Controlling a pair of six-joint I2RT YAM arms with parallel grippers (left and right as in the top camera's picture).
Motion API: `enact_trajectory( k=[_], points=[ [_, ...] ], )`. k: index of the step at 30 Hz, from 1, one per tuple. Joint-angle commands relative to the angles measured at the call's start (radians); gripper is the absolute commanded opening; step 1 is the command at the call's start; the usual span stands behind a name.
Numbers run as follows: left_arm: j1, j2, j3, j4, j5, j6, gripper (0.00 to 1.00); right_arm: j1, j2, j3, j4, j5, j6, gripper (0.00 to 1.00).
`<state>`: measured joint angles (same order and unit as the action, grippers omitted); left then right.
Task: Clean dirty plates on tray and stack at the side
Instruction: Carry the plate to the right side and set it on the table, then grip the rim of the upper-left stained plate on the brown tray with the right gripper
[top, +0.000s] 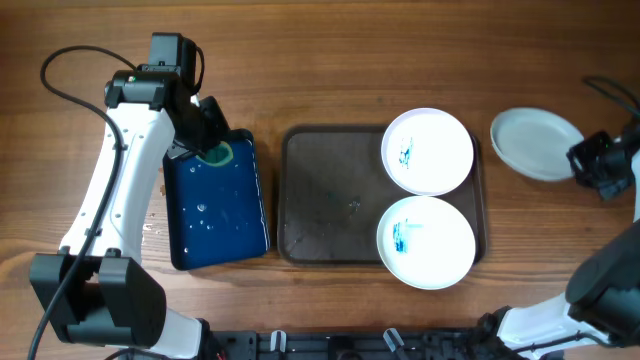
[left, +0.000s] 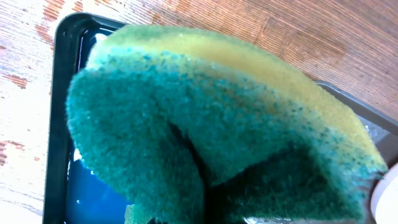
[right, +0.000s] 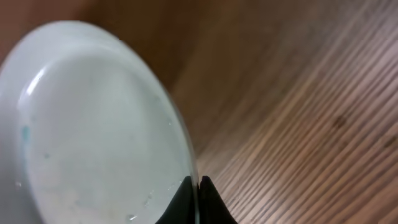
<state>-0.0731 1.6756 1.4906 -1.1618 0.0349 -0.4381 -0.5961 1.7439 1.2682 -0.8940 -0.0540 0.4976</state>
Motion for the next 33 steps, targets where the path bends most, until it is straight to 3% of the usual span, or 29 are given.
enact_trajectory(
  k=[1, 5, 7, 8, 9, 19, 23, 27, 33],
  points=[
    [-0.004, 0.000, 0.023, -0.004, -0.014, 0.016, 0.04, -0.014, 0.077, -0.045, 0.036, -0.013, 0.056, 0.04],
    [-0.004, 0.000, 0.023, -0.018, -0.014, 0.017, 0.04, -0.015, 0.157, -0.045, 0.065, -0.007, 0.062, 0.05],
    [-0.003, 0.000, 0.023, -0.023, -0.014, 0.021, 0.04, -0.015, 0.178, -0.045, 0.064, -0.007, 0.053, 0.33],
    [-0.004, 0.000, 0.023, -0.023, -0.014, 0.034, 0.04, -0.015, 0.179, -0.045, 0.062, -0.007, 0.050, 0.52],
    [-0.004, 0.000, 0.023, -0.023, -0.014, 0.039, 0.04, -0.015, 0.177, -0.041, 0.055, -0.012, 0.040, 0.55],
    [-0.003, 0.002, -0.008, -0.032, -0.074, 0.042, 0.04, 0.114, -0.051, 0.273, -0.225, -0.078, -0.152, 0.61],
    [-0.004, 0.003, -0.080, -0.030, -0.074, 0.042, 0.04, 0.235, -0.099, 0.272, -0.264, -0.106, -0.184, 0.70],
    [-0.003, 0.003, -0.195, -0.002, -0.072, 0.042, 0.04, 0.335, -0.098, 0.232, -0.260, -0.143, -0.210, 0.70],
    [-0.003, 0.003, -0.332, 0.082, -0.043, 0.042, 0.04, 0.433, -0.090, 0.079, -0.117, -0.143, -0.212, 0.69]
  ],
)
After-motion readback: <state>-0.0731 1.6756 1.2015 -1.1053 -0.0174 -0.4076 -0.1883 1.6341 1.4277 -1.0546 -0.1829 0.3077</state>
